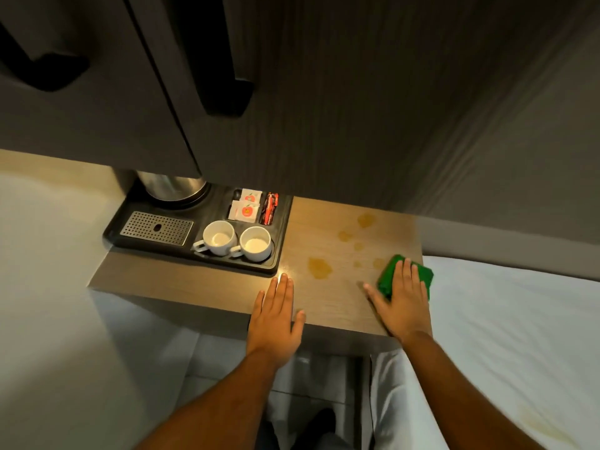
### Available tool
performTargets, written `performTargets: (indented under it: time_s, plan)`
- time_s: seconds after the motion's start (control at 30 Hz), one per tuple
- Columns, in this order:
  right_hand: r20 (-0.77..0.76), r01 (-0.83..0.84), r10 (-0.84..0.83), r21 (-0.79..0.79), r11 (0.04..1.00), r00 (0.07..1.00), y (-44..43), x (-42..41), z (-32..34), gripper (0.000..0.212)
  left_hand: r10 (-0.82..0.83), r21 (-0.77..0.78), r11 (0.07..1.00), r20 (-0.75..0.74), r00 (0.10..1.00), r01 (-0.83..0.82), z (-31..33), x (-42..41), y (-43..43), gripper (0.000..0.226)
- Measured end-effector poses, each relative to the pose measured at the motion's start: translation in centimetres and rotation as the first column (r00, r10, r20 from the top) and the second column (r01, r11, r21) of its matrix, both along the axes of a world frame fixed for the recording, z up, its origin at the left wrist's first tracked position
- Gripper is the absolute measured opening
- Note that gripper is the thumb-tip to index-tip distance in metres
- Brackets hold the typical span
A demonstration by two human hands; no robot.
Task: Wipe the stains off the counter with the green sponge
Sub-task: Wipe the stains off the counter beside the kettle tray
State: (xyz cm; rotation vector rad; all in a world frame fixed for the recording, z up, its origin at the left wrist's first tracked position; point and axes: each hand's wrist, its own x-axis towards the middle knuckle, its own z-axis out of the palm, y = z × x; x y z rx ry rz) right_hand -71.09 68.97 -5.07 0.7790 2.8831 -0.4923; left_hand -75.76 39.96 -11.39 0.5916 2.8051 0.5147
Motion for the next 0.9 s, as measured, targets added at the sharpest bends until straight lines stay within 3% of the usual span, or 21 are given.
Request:
performTargets:
  time_s: [0.07, 0.13, 0.2, 0.27, 0.4, 0.57, 0.63, 0.7, 0.8, 0.9]
  plan:
    - [-0.032, -0.039, 0.038, -0.033, 0.999, 0.999, -2.7, -4.2, 0.5, 0.110, -0.017, 0.018, 1.000, 0.009, 1.000, 0.017, 0.0, -0.1, -0.2, 0.097]
    - [-0.072, -0.222, 0.217, -0.059, 0.973, 0.973, -6.8, -5.8, 0.1, 0.098, -0.045, 0.006, 0.999, 0.039, 0.998, 0.045, 0.1, -0.1, -0.5, 0.118]
    - [-0.072, -0.416, 0.411, -0.081, 0.906, 0.909, -10.6, -3.6, -1.1, 0.082, -0.071, -0.029, 0.997, 0.038, 0.997, 0.072, 0.2, -0.2, -0.7, 0.128]
    - [-0.081, -0.503, 0.497, -0.113, 0.857, 0.864, -11.3, 0.5, -2.3, 0.069, -0.083, -0.066, 0.994, 0.050, 0.995, 0.087, 0.4, -0.6, -0.8, 0.138]
    - [-0.073, -0.411, 0.405, -0.097, 0.906, 0.911, -6.4, 4.3, -2.9, 0.063, -0.064, -0.133, 0.989, 0.055, 0.996, 0.070, 0.7, -0.7, -0.5, 0.153]
    - [-0.031, -0.100, 0.101, 0.020, 0.995, 0.994, -4.3, -5.1, -1.0, 0.064, -0.032, -0.179, 0.983, 0.033, 0.999, 0.038, 0.6, -0.5, -0.8, 0.156]
    - [-0.046, -0.172, 0.173, 0.008, 0.985, 0.984, -7.4, -9.1, -0.5, 0.066, -0.005, -0.190, 0.982, 0.028, 1.000, 0.010, 0.5, 0.0, -1.3, 0.157]
    - [-0.074, -0.347, 0.346, 0.000, 0.938, 0.935, -11.7, -9.8, -0.4, 0.067, 0.066, -0.199, 0.978, 0.028, 0.997, -0.059, 0.6, 0.4, -1.9, 0.157]
    - [-0.094, -0.537, 0.533, -0.019, 0.844, 0.841, -15.8, -4.0, -1.6, 0.067, 0.150, -0.240, 0.960, 0.015, 0.989, -0.142, 0.7, 0.8, -2.3, 0.153]
    - [-0.096, -0.564, 0.560, -0.019, 0.826, 0.823, -14.6, 2.2, -3.1, 0.067, 0.147, -0.254, 0.957, 0.008, 0.989, -0.140, 0.7, 0.7, -2.1, 0.154]
